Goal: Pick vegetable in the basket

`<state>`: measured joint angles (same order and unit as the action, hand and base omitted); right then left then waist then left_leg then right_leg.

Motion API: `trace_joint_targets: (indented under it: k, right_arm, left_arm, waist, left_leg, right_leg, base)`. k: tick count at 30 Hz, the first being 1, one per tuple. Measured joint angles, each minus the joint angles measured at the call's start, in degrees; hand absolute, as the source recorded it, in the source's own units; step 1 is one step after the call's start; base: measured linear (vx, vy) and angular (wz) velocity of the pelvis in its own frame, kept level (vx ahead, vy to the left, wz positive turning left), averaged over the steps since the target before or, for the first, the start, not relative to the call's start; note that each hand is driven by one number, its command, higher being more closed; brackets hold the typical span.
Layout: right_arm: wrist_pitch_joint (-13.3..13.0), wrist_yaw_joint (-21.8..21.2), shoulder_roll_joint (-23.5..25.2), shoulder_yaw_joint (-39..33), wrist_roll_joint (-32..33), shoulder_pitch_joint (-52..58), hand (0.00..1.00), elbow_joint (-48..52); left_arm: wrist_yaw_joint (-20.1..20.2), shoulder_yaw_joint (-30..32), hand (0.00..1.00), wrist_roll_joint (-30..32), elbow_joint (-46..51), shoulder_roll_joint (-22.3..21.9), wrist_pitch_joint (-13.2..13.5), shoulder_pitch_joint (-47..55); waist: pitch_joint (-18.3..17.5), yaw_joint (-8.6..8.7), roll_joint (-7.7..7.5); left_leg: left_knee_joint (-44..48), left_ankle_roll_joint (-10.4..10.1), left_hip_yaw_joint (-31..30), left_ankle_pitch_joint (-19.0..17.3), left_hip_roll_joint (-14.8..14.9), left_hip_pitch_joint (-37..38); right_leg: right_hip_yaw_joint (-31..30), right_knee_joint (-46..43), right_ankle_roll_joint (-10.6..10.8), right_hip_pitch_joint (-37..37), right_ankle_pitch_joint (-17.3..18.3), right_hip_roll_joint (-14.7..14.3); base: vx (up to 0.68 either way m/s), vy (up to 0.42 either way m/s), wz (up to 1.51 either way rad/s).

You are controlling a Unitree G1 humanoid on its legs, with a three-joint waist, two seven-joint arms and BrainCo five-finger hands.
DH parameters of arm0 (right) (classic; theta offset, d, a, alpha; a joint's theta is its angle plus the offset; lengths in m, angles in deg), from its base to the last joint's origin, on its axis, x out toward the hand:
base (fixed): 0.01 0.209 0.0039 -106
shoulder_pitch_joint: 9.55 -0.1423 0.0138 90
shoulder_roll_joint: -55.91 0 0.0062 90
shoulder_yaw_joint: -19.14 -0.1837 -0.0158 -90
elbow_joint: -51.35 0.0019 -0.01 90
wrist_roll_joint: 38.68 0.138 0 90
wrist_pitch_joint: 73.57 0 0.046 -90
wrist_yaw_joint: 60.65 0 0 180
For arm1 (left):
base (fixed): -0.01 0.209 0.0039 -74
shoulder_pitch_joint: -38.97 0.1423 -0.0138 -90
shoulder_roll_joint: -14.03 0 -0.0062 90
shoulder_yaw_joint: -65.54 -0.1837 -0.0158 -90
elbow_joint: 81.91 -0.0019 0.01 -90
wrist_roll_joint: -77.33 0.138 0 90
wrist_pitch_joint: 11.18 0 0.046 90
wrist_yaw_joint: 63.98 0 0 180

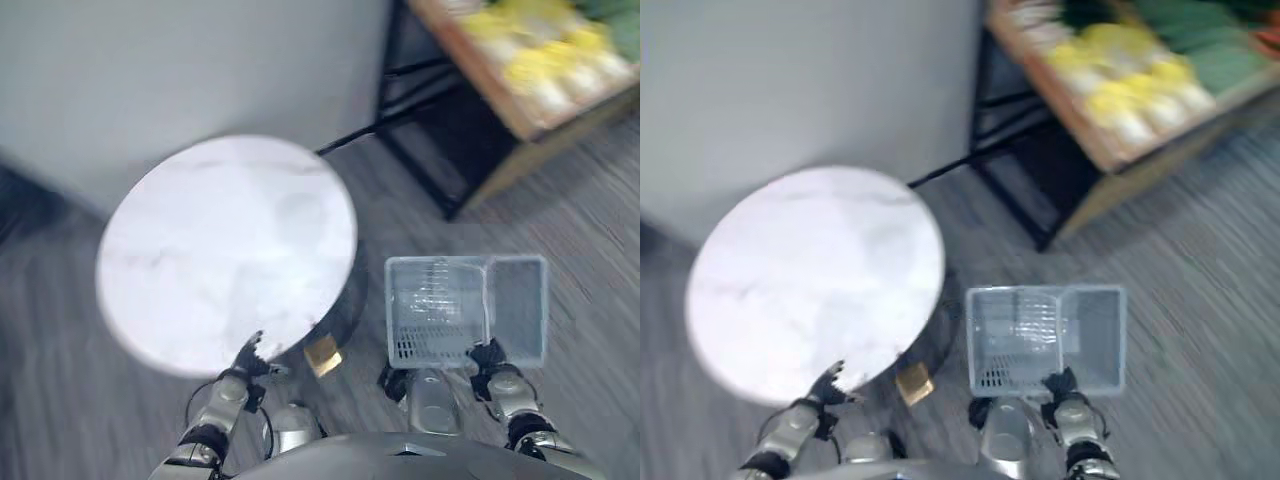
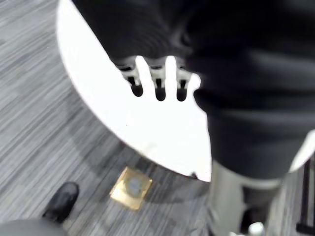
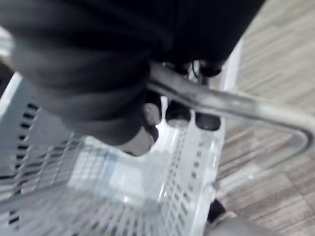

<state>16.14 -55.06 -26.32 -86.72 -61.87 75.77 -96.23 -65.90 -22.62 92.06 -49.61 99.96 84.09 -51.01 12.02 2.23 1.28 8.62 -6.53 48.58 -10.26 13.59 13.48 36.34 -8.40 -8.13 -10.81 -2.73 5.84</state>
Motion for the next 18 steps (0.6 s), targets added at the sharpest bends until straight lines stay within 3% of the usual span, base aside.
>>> trace_joint_targets:
  k: [1,2,3,4,6,7,8,9,10,11,13,15,18]
  right_arm:
    - [0.2,0.0,-0.2,0.0,-0.1,0.0,1.00,0.3]
    - [0.6,0.1,-1.7,-0.6,-0.3,0.4,1.00,-0.3]
    - [0.7,0.1,-2.2,-0.9,-0.3,1.3,1.00,-0.6]
    - [1.1,0.3,-2.0,-1.4,-0.2,2.9,1.00,-1.0]
    - [1.2,0.5,-1.9,-1.1,0.0,4.8,1.00,-2.0]
    - [1.2,0.5,-1.4,-0.3,-0.1,5.7,1.00,-2.0]
    - [1.1,0.5,-1.1,0.9,0.0,7.1,1.00,-2.2]
    - [1.1,0.6,-1.1,1.3,0.0,7.4,1.00,-2.4]
    - [1.2,0.7,-1.2,2.5,0.3,7.2,1.00,-3.4]
    - [1.2,0.5,-1.5,4.6,1.8,7.1,1.00,-5.0]
    - [1.2,0.4,-1.4,5.3,2.4,7.0,1.00,-6.2]
    - [1.6,0.5,-1.6,5.3,3.8,7.8,1.00,-7.7]
    - [3.1,1.3,-2.7,3.8,4.4,8.3,1.00,-7.9]
  left_arm:
    - [0.1,0.1,0.00,0.0,0.1,0.2,0.1,0.4]
    - [-0.1,1.1,0.00,-0.1,0.2,-1.8,0.5,0.6]
    - [-0.1,1.7,0.00,-0.1,0.1,-2.1,0.4,0.7]
    - [-0.1,1.9,0.00,-0.1,-0.2,-2.1,0.2,0.7]
    - [-0.1,3.5,0.00,-0.1,-3.5,-3.3,-0.4,1.5]
    - [-0.1,4.4,0.00,-0.1,-4.4,-3.9,-1.0,2.0]
    - [-0.1,5.9,0.00,-0.2,-4.3,-5.4,-1.5,3.2]
    - [-0.5,7.6,0.00,-0.3,-4.2,-5.7,-1.4,4.1]
    - [-0.8,8.4,0.00,-0.4,-4.2,-5.7,-1.4,4.2]
    - [-1.1,8.8,0.00,-0.9,-4.2,-6.0,-1.3,5.0]
    - [-1.7,8.7,0.00,-2.2,-3.8,-6.6,-1.3,6.1]
    - [-3.1,8.7,0.00,-3.5,-2.2,-7.1,-1.0,6.3]
    - [-3.5,8.7,0.00,-7.0,-1.7,-7.8,0.1,5.5]
  waist:
    - [-0.5,-0.01,0.14]
    - [-1.1,0.62,2.11]
    - [-1.3,1.60,1.52]
    - [-1.6,1.88,0.27]
    - [-2.3,1.28,0.02]
    - [-2.8,1.63,-0.78]
    - [-3.1,1.23,-1.23]
    - [-3.1,0.55,-0.74]
    - [-3.0,0.12,-0.31]
    - [-2.9,-0.39,-0.15]
    - [-2.5,-1.73,-0.17]
    - [-2.3,-2.47,0.24]
    - [-1.7,-3.19,0.89]
  left_leg:
    - [-0.9,0.3,3.2,-0.7,-0.1,0.7]
    - [-1.8,-1.0,8.0,-1.4,1.1,3.1]
    - [-1.6,-1.7,9.2,-1.5,0.9,3.9]
    - [-0.4,-5.1,10.8,-1.6,-0.1,5.6]
    - [4.0,-5.0,13.8,1.1,2.4,7.7]
    - [11.6,-4.6,13.8,3.1,5.1,7.6]
    - [23.3,-3.5,12.1,7.7,9.8,7.1]
    - [29.5,-1.8,8.4,7.4,12.3,5.7]
    - [38.2,3.5,0.9,3.8,13.2,1.9]
    - [44.0,3.1,-12.8,0.2,9.2,-4.5]
    - [45.2,3.1,-22.6,-2.1,4.9,-8.9]
    - [43.8,3.2,-27.8,-4.1,2.7,-14.7]
    - [32.1,2.8,-31.7,-4.8,-1.1,-22.1]
  right_leg:
    - [3.5,0.5,1.2,0.7,5.7,0.0]
    - [11.5,-11.5,0.0,-0.5,12.4,4.7]
    - [13.3,-17.7,0.2,-0.7,14.6,8.6]
    - [13.5,-21.2,1.8,-1.1,17.0,10.3]
    - [7.2,-20.0,1.1,-1.8,17.7,5.6]
    - [4.1,-19.4,0.4,-2.0,18.1,3.4]
    - [-1.3,-17.5,-0.6,-1.5,18.0,0.3]
    - [-4.1,-15.9,-1.1,-0.7,17.7,-1.6]
    - [-9.1,-14.0,-1.9,0.2,17.2,-4.6]
    - [-14.5,-11.5,-2.5,2.0,16.3,-7.2]
    - [-21.7,-8.6,-1.2,5.4,15.3,-10.0]
    - [-29.3,-4.0,0.5,10.4,13.7,-11.7]
    - [-33.8,1.3,2.0,14.4,12.8,-10.4]
  base:
    - [0.01,-0.159,-2.26]
    - [0.01,-0.092,-1.18]
    - [0.05,-0.132,-1.29]
    - [0.14,-0.183,-1.26]
    - [0.28,-0.219,-1.65]
    - [0.41,-0.219,-1.93]
    - [0.33,-0.151,-2.08]
    - [0.36,-0.147,-2.31]
    - [0.25,-0.091,-2.64]
    - [0.25,-0.076,-2.62]
    - [0.24,-0.011,-2.33]
    - [0.26,0.077,-2.07]
    - [0.23,0.192,-1.40]
